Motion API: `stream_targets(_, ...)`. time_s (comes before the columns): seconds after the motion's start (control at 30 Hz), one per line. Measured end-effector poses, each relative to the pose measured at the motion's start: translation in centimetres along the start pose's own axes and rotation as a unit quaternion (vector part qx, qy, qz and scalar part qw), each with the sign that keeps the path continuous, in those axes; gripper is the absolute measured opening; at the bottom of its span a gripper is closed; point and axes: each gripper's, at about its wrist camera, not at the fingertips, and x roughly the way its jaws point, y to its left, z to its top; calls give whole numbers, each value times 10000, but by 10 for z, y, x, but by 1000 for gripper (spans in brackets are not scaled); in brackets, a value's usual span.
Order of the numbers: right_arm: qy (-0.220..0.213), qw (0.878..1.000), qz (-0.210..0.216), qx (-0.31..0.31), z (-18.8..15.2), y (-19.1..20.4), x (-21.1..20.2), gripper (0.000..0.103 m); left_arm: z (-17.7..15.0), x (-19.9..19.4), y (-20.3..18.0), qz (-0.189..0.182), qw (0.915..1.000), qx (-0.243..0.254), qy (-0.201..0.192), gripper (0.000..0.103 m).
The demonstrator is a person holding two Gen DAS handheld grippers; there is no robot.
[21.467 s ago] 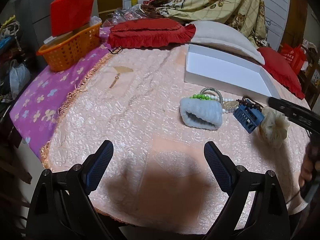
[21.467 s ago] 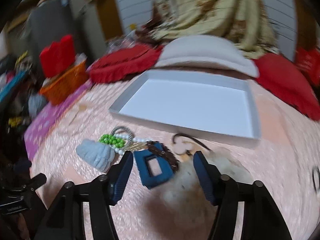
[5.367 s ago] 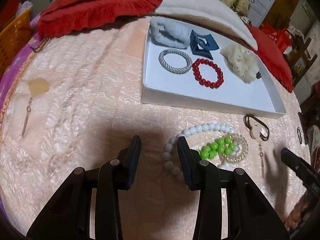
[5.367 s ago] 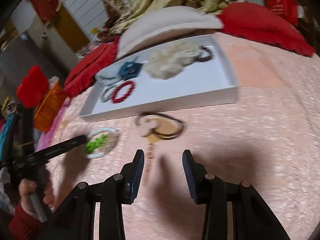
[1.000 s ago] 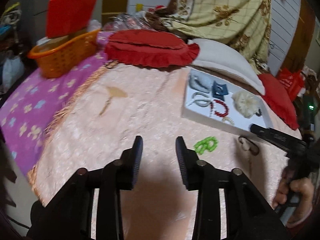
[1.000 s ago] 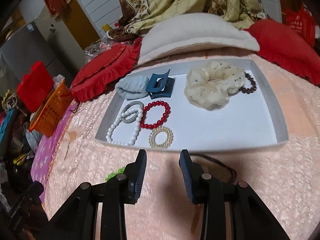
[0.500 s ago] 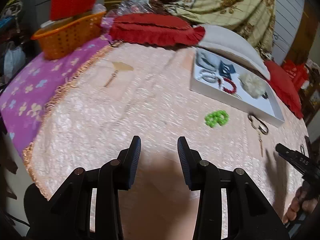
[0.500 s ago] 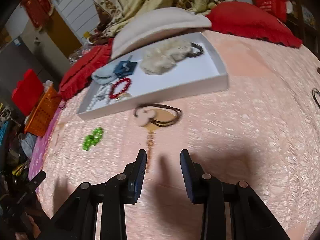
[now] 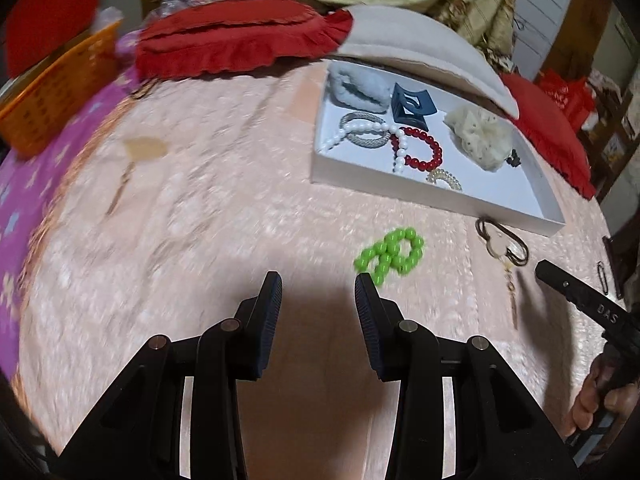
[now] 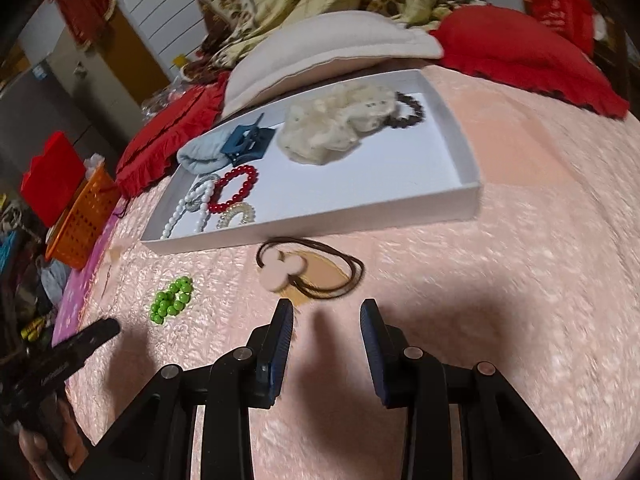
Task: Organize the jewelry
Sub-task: 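Move left tool to green bead bracelet while right tool reaches Mickey-shaped hair tie, then close left tool on green bead bracelet while right tool grasps Mickey hair tie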
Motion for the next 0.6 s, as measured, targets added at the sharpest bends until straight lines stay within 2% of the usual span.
stream_targets(0.1,-19,9999,-169,-24,7,-2,9,33,12,17,-5,-79,9999,126,85,37)
stream_targets(0.3,48,9997,-219,66,18,-10,24,33,24,40,-14,-266,9986,379,254,37)
stream_targets(0.47,-67,9991,-369,-188,19,-2,29,33,26,48,-22,-292,9979,522,257,37)
stream_targets(0.6,-111,9960,-652,-602,15,8,32,33,22,49,-31,-312,9975,596,223,37)
